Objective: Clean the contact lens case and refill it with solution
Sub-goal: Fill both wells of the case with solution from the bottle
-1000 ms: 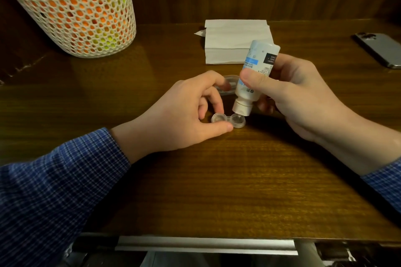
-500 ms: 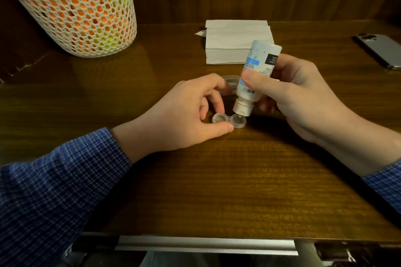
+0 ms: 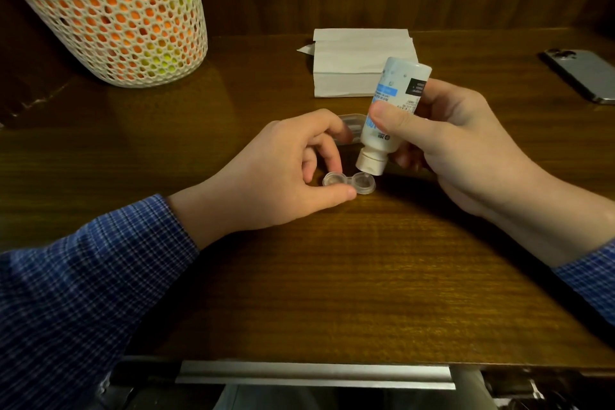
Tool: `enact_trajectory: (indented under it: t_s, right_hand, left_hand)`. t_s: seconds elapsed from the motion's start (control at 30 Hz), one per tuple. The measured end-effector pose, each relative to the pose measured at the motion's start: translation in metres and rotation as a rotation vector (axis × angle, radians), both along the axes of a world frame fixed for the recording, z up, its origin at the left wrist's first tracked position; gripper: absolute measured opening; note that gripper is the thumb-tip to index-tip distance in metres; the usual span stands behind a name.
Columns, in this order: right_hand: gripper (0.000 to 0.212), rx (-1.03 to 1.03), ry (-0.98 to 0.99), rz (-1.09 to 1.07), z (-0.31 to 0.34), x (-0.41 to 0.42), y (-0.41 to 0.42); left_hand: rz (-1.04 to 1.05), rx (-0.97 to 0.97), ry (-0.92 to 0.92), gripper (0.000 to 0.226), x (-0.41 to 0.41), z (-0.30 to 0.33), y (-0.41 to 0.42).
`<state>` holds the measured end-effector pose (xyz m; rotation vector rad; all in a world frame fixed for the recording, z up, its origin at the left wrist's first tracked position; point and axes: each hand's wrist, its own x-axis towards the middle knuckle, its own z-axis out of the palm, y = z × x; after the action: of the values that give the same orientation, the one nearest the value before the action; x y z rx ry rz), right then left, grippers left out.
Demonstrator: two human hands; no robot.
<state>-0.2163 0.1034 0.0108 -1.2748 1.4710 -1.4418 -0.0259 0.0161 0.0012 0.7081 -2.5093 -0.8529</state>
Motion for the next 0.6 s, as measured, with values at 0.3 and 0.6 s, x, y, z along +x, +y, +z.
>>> enact_trajectory:
  t_s: [0.3, 0.6]
  right_hand:
    - [0.036, 0.005, 0.004, -0.008, 0.0028, 0.0025, 0.001]
    - [0.043, 0.003, -0.002, -0.006, 0.0038, 0.0028, 0.0018]
  left_hand:
    - [-0.006, -0.009, 0.004, 0.054, 0.0003, -0.0013, -0.0013]
    - [0.005, 0.008, 0.011, 0.051, 0.0007, -0.0009, -0.0022]
